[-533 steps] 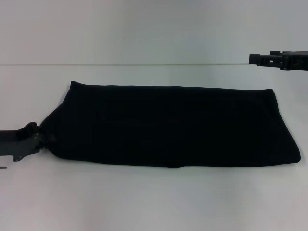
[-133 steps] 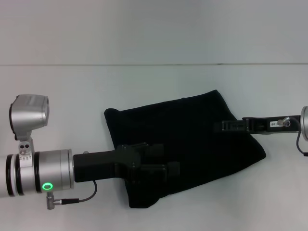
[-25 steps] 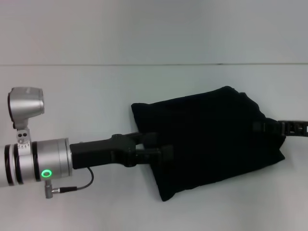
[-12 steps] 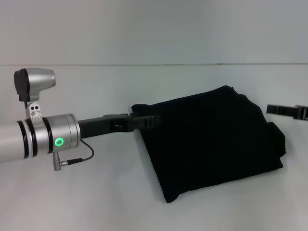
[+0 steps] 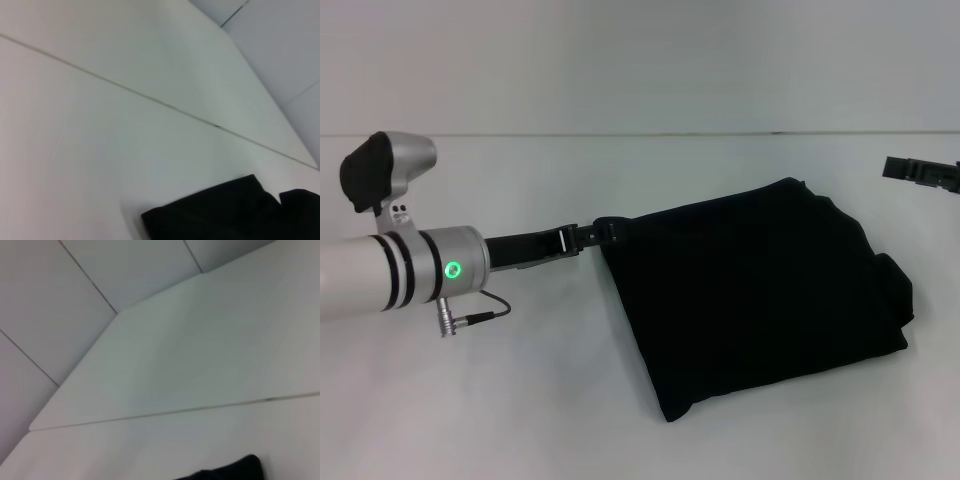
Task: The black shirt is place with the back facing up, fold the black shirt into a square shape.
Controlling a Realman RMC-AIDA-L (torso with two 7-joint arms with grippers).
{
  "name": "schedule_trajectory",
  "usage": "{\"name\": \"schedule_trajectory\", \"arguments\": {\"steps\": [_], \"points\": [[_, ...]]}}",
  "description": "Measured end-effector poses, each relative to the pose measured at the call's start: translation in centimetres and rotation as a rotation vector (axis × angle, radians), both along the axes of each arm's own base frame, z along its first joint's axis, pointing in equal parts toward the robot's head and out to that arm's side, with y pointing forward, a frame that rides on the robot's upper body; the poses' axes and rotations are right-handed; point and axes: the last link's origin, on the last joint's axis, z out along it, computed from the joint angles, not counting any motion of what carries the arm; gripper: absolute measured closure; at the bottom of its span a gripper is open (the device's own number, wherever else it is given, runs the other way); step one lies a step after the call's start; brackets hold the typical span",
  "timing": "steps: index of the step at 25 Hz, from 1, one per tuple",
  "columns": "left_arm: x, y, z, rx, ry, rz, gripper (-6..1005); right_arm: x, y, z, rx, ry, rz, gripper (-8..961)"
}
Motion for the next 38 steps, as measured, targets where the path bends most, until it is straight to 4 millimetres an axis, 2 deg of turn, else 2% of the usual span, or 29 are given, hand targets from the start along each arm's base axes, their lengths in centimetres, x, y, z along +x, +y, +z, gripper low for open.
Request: {"name": "schedule_trajectory", "arguments": {"steps": [7,19,38], "points": [[0.8,0.6,-1.1,-0.021,0.025,0.034,49,-1.2,0.6,-0.7,-0.011,0.005,0.030,87],[2.3,1.6,-2.3,-0.018,0.030,0.058,50,-2.0,0.9,-1.7,-0.025,0.004,0.055,88],[2.3,1.6,-3.0,-0.030,0.000,0.136,49,-2.8,1.6,-2.7,-0.016,-0.029,0.080,87]]}}
